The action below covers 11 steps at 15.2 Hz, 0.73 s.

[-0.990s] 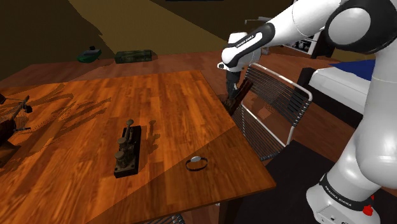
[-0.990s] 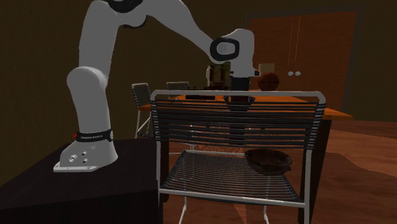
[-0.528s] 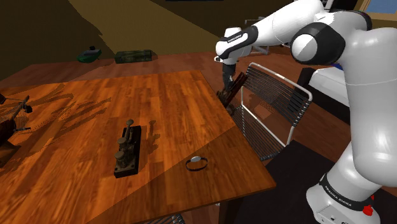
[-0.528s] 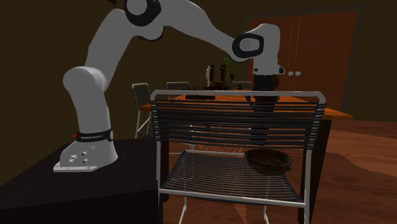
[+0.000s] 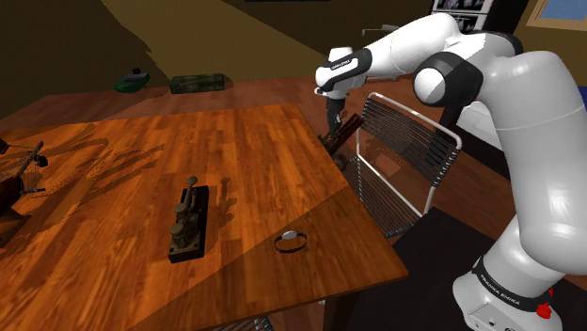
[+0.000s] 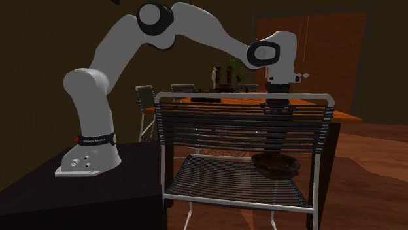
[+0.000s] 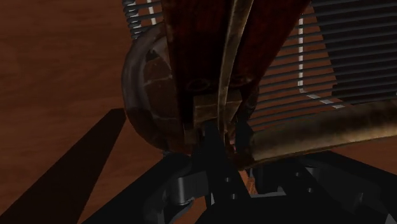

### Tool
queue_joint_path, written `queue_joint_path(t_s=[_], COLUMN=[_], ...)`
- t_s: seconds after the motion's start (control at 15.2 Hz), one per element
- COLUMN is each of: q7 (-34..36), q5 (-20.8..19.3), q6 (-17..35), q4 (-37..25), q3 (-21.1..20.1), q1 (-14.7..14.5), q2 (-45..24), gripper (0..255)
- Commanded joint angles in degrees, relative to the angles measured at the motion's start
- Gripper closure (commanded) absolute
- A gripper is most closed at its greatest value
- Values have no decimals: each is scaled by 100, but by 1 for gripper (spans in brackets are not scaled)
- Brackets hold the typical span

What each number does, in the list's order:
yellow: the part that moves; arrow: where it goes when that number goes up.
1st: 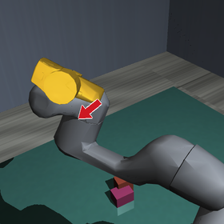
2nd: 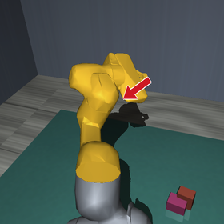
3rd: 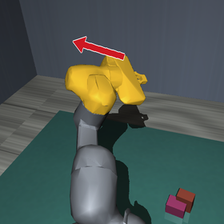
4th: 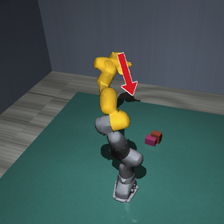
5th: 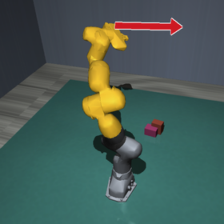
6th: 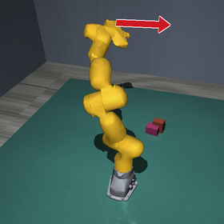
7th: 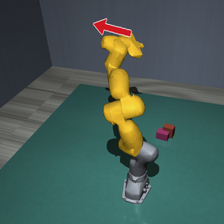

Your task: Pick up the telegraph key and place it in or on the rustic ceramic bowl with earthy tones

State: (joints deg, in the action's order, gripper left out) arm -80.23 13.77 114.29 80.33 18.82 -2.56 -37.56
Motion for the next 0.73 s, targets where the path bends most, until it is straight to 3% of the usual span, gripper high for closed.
queue_joint_path(t_s=[0.0,0.66], q7=[-28,-106], q5=[28,146], q6=[95,640], q4=[1,202], q3=[-16,-100], q1=[23,57], q2=[-88,-443], gripper=[255,255])
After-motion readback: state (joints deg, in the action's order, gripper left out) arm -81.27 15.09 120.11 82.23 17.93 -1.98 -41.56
